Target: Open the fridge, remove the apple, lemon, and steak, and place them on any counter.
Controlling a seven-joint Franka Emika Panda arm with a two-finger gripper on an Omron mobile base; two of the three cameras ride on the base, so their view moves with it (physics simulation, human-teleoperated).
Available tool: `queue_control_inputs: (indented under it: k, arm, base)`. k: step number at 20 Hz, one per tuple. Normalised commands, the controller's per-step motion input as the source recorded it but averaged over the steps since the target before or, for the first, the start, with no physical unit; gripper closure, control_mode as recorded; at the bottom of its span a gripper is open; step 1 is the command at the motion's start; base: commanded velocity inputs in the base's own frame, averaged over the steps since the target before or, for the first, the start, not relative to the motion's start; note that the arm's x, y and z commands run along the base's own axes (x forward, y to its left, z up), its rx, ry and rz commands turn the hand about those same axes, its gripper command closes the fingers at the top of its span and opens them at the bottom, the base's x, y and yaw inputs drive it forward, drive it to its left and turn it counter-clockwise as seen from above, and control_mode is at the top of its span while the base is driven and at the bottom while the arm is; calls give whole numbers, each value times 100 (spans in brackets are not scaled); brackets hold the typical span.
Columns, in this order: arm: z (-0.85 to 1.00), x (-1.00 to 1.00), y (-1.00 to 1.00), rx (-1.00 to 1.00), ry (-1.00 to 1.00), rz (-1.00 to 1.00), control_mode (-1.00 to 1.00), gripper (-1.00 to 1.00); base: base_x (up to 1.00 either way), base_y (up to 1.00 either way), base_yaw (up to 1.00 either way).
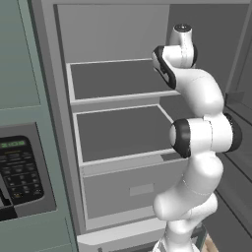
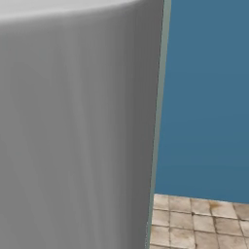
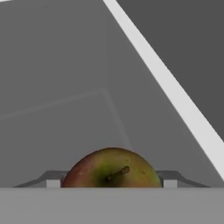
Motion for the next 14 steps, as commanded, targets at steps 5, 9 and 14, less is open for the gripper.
queue_control_inputs:
  k: [5,9,14]
  arm:
    - [-63,-7,0,0,5,0,-100,100]
    - [-69,-58,0,0,1,0,-100,100]
    - [-51,-91,11,0,-3,1,-100,100]
  base:
    - [0,0,0]
    - [0,0,0]
    - [0,0,0]
